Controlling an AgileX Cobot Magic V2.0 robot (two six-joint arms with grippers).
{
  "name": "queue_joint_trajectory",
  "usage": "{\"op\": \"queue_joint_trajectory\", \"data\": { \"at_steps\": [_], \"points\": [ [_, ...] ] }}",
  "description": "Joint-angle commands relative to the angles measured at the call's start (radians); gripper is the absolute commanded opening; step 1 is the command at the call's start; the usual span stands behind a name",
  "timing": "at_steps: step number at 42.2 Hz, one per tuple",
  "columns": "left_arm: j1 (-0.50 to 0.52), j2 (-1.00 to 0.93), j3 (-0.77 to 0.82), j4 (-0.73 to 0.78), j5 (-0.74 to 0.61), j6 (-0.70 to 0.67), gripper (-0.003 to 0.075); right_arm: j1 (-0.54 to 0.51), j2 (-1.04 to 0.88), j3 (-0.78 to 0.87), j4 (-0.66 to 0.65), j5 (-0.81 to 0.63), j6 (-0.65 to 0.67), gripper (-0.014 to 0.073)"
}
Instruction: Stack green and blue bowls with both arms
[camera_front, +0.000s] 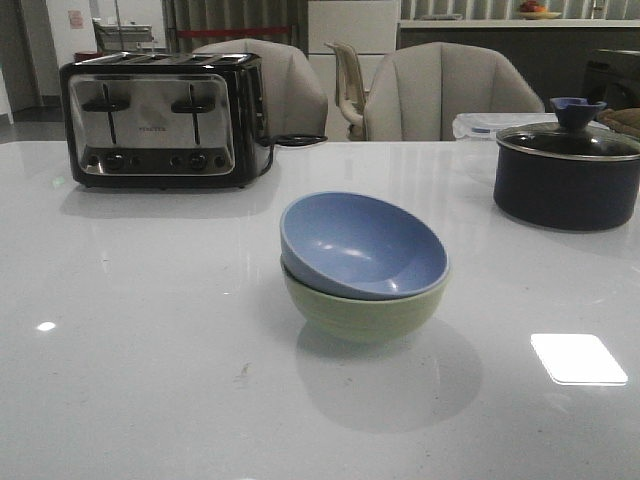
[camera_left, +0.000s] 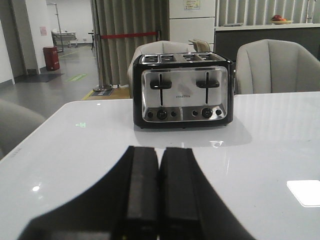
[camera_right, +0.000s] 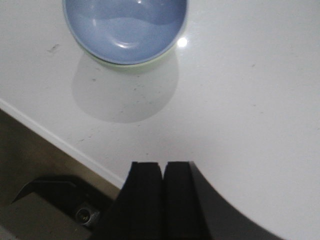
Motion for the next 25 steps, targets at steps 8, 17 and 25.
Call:
{"op": "queue_joint_trajectory", "data": {
  "at_steps": [8,17,25],
  "points": [
    [-0.007,-0.021,0.021,0.0,-0.091,-0.007,0.01,-0.214,-0.366,0.242,-0.058,-0.366,-0.012,0.0042],
    [-0.007,-0.021,0.021,0.0,-0.091,-0.007,0.01,-0.346,-0.676,0.489,-0.058,-0.559,-0.012,0.0042],
    [-0.007,-0.021,0.021,0.0,-0.091,-0.007,0.01,-0.387,-0.843,0.626,-0.058,-0.603,-0.012,0.0042]
  ]
}}
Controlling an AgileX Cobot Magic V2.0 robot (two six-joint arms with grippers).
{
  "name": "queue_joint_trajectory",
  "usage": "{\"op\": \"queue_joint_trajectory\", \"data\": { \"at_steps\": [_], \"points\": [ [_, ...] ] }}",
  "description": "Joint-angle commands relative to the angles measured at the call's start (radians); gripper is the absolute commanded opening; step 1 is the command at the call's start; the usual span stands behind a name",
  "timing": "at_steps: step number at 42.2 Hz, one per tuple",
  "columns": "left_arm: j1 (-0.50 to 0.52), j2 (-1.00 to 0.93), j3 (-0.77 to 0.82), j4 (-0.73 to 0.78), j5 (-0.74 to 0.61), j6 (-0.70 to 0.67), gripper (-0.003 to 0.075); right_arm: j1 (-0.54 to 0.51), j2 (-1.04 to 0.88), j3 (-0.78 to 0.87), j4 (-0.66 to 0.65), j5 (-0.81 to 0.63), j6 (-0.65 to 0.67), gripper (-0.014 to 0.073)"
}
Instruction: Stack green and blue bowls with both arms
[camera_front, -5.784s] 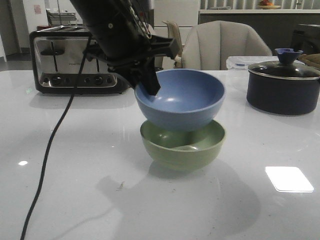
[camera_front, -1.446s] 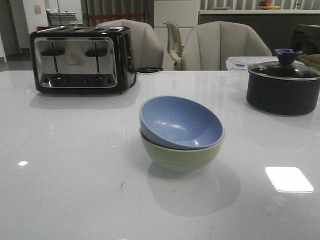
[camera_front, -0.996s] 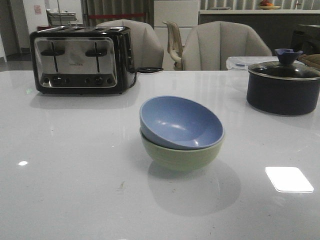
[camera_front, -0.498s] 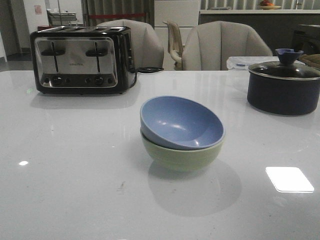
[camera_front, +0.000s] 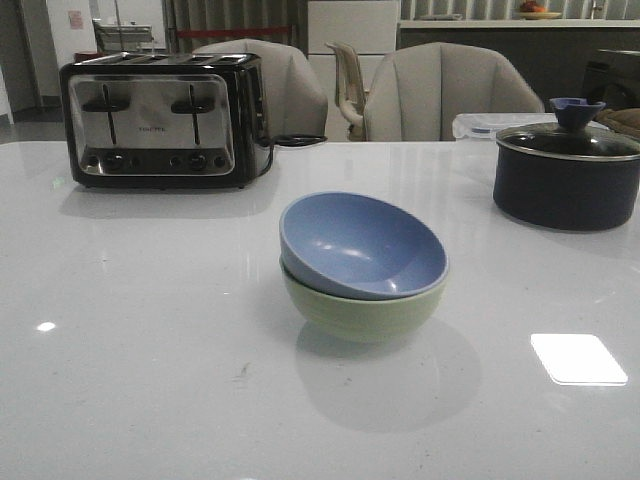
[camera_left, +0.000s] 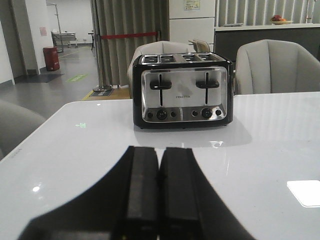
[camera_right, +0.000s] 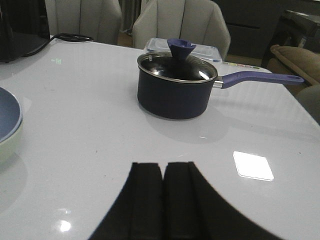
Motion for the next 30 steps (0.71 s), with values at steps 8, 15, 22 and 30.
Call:
{"op": "queue_joint_trajectory", "data": {
  "at_steps": [8,15,22,30],
  "points": [
    [-0.007,-0.021,0.021,0.0,-0.091,-0.007,0.01,-0.021,-0.054,0.05,-0.006,-0.151,-0.008,0.0042],
    [-0.007,-0.021,0.021,0.0,-0.091,-0.007,0.01,-0.021,-0.054,0.05,-0.006,-0.212,-0.008,0.0042],
    [-0.007,-0.021,0.021,0.0,-0.091,-0.007,0.01,-0.021,-0.054,0.05,-0.007,-0.242,0.006,0.0042],
    [-0.007,-0.021,0.021,0.0,-0.091,-0.007,0.01,-0.021,-0.054,0.05,-0.09,-0.255,0.18,0.0042]
  ]
}}
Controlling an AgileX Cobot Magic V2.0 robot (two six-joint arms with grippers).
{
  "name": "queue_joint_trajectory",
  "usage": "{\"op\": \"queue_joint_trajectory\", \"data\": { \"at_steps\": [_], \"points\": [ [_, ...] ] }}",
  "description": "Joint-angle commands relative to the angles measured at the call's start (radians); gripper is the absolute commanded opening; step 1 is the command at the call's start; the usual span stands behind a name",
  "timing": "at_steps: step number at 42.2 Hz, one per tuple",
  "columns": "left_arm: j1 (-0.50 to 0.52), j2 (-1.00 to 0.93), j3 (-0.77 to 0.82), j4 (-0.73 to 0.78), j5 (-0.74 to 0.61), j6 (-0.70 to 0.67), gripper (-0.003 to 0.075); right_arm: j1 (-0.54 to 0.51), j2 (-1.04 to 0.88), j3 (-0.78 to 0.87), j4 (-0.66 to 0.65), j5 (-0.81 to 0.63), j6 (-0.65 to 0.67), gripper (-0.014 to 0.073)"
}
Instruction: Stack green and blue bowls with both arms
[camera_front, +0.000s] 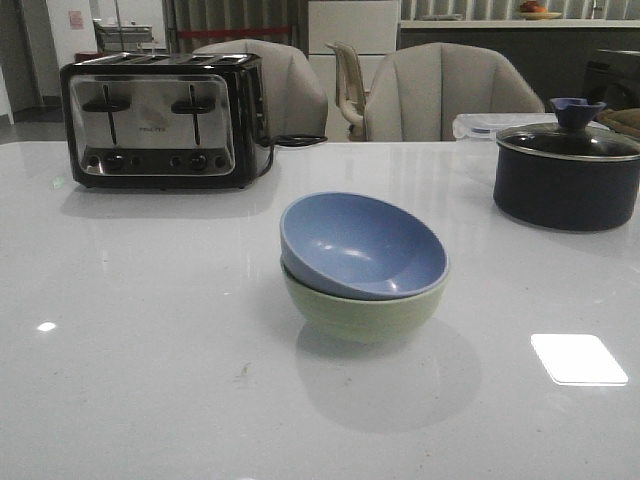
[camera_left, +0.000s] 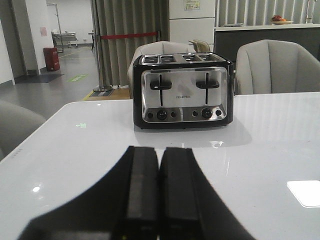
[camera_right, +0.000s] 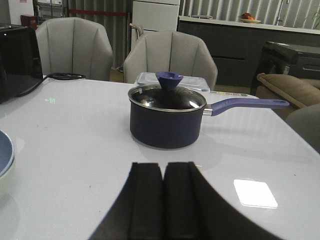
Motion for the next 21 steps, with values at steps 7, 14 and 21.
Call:
{"op": "queue_joint_trajectory", "data": {
  "at_steps": [7,14,21],
  "points": [
    [-0.007,-0.021,0.021,0.0,-0.091,-0.007,0.01,-0.007,-0.02,-0.002,-0.03,-0.101,0.063,0.0042],
    [-0.007,-0.021,0.021,0.0,-0.091,-0.007,0.01,-0.007,-0.02,-0.002,-0.03,-0.099,0.063,0.0042],
    [-0.007,-0.021,0.021,0.0,-0.091,-0.007,0.01,0.011,-0.02,-0.002,-0.032,-0.099,0.063,0.0042]
  ]
}}
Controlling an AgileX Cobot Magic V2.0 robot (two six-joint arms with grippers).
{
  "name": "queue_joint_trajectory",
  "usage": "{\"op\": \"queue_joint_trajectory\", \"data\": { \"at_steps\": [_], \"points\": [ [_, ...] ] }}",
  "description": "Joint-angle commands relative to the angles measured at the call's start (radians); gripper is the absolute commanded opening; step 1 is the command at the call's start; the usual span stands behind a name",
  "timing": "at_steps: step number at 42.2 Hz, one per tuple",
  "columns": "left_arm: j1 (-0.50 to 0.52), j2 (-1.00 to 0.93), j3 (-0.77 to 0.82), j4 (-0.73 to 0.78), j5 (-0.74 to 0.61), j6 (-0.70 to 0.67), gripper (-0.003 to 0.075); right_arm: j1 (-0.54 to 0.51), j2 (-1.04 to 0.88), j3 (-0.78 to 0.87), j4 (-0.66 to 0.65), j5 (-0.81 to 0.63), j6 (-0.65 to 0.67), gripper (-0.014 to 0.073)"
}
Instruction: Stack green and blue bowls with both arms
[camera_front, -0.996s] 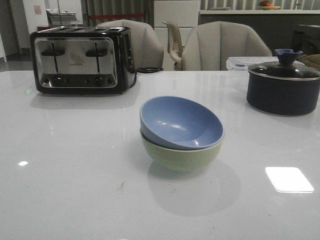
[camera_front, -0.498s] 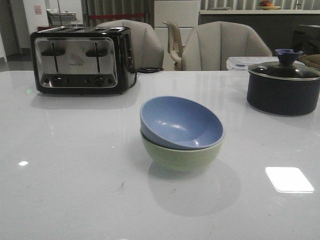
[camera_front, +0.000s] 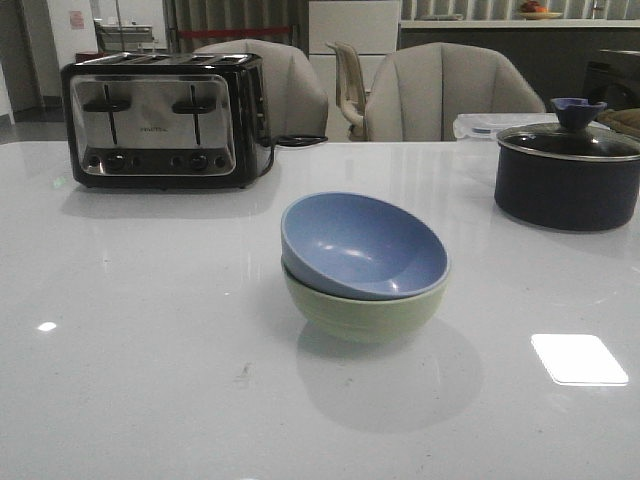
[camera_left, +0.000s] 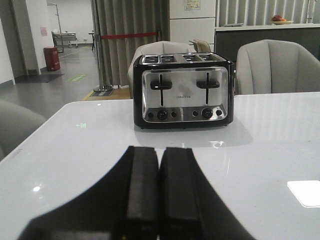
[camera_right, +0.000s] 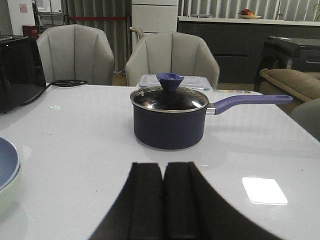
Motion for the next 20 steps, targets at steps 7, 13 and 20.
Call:
{"op": "queue_joint_trajectory", "data": {
  "at_steps": [7,13,20],
  "points": [
    [-0.007,-0.021,0.021,0.0,-0.091,-0.007,0.01,0.026,-0.02,-0.002,-0.013,-0.096,0.002,0.0042],
    [-0.007,-0.021,0.021,0.0,-0.091,-0.007,0.01,0.024,-0.02,-0.002,-0.013,-0.096,0.002,0.0042],
    [-0.007,-0.021,0.021,0.0,-0.091,-0.007,0.01,0.024,-0.02,-0.002,-0.013,-0.096,0.002,0.0042]
  ]
}}
